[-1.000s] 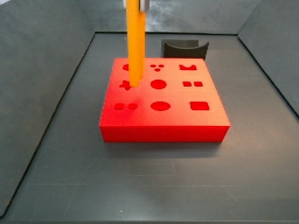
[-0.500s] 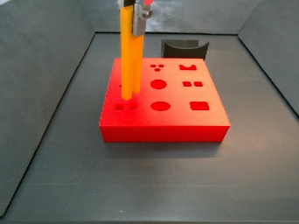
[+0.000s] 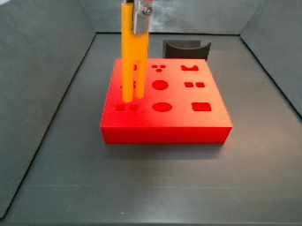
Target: Insert the square-circle object.
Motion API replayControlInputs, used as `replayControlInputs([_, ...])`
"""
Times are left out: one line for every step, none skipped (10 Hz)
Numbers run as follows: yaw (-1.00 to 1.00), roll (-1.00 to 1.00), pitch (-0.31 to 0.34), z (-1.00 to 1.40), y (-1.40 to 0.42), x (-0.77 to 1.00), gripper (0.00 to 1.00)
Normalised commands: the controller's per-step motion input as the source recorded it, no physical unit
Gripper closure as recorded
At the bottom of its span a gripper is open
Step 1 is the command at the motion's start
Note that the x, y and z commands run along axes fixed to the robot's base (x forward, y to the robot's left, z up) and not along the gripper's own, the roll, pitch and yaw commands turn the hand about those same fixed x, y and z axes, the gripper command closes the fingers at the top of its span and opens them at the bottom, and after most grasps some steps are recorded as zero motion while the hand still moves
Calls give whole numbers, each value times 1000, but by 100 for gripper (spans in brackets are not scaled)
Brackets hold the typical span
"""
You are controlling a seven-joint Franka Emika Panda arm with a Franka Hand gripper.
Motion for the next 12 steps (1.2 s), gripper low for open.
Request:
replayControlInputs([-866,-306,-181,0,0,0,100])
replayControlInputs([-866,-307,-181,0,0,0,100])
replayControlInputs([-871,-286,-179,0,0,0,100])
replayControlInputs([-997,-7,-211,-9,3,0,100])
replayControlInputs([-1000,14,-183,0,26,6,100])
replayControlInputs([-957,0,-256,0,66,11,100])
replayControlInputs([-777,-91,-251,137,0,80,100])
replayControlInputs([-731,61,-260,154,-29,34,100])
replayControlInputs([-711,26,-331,0,0,0,100])
replayControlInputs([-529,156,-401,-157,-6,-109,100])
replayControlInputs([-483,93,-414,-260,-66,-154,100])
replayControlInputs([-503,-57,-436,0,0,-189,100])
